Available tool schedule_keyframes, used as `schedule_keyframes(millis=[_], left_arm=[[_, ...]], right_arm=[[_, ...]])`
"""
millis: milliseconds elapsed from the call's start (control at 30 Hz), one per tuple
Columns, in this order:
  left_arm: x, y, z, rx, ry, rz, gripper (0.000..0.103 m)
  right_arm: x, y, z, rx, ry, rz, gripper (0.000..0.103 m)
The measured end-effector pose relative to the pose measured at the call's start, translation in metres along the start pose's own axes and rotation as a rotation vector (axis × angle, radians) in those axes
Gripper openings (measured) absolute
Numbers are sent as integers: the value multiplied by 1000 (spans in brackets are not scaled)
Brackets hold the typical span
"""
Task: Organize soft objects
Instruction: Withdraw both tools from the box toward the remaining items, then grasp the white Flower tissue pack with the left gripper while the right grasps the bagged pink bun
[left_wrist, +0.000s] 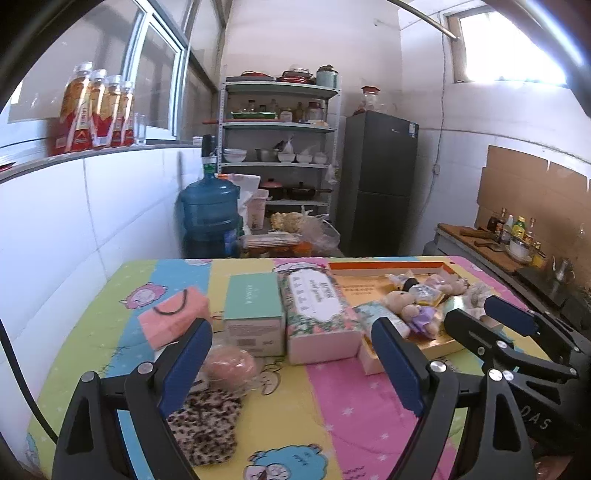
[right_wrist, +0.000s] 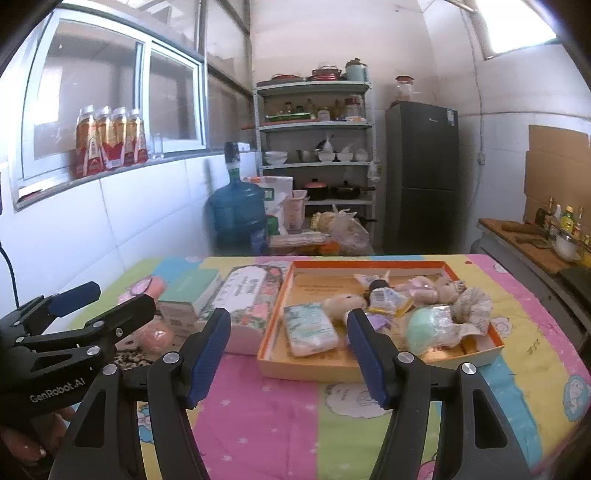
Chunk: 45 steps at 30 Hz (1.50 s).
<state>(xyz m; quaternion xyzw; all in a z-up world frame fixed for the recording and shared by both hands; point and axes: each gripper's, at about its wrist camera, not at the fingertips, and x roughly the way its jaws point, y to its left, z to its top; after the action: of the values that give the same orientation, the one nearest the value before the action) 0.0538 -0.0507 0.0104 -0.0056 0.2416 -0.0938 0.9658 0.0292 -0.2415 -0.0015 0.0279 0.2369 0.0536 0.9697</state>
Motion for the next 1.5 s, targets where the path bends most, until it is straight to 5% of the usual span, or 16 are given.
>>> schedule_keyframes(millis=[1500], left_arm=[[4,138,-74,-153,128,138,88]], right_arm=[[64,116,-37,-79,161,157,67]])
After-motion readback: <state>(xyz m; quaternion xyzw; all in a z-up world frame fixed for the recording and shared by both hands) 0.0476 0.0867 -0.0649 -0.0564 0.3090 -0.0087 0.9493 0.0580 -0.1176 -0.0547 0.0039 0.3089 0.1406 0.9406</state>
